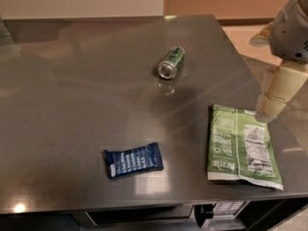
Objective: Pick green can
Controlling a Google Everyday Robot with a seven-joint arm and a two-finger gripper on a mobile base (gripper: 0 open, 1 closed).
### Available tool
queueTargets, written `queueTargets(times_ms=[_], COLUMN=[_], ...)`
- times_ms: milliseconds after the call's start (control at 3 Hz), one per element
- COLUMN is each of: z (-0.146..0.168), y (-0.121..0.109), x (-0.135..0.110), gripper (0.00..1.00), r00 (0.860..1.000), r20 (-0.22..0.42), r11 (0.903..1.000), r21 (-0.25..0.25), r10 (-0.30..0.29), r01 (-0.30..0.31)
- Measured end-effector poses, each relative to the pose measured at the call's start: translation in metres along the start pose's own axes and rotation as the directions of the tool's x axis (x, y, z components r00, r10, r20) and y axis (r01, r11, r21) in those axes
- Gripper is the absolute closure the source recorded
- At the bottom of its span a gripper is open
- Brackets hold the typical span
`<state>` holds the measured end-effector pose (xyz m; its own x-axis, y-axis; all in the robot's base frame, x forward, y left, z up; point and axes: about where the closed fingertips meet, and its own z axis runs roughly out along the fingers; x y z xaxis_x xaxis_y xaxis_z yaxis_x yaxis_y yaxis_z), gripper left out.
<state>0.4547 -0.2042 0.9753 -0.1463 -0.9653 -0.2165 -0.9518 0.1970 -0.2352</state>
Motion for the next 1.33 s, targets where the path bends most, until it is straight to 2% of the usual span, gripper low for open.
queueTargets(times_ms=[333,667,1000,1333], z=[0.018,0.037,0.057,0.082], y=[-0.023,-0.049,-0.076,-0.106], x=[-0.023,-0.050,-0.071,-0.092], gripper=[0.00,0.00,0.00,0.00], r00=[0.994,0.969,0.935,0.887], r20=[0.034,0.069,0.077,0.077], r11=[0.9936,0.9701,0.9365,0.8886], r21=[-0.033,-0.040,-0.036,-0.030], r10=[-0.107,-0.236,-0.346,-0.455], r01=[0.108,0.239,0.349,0.458])
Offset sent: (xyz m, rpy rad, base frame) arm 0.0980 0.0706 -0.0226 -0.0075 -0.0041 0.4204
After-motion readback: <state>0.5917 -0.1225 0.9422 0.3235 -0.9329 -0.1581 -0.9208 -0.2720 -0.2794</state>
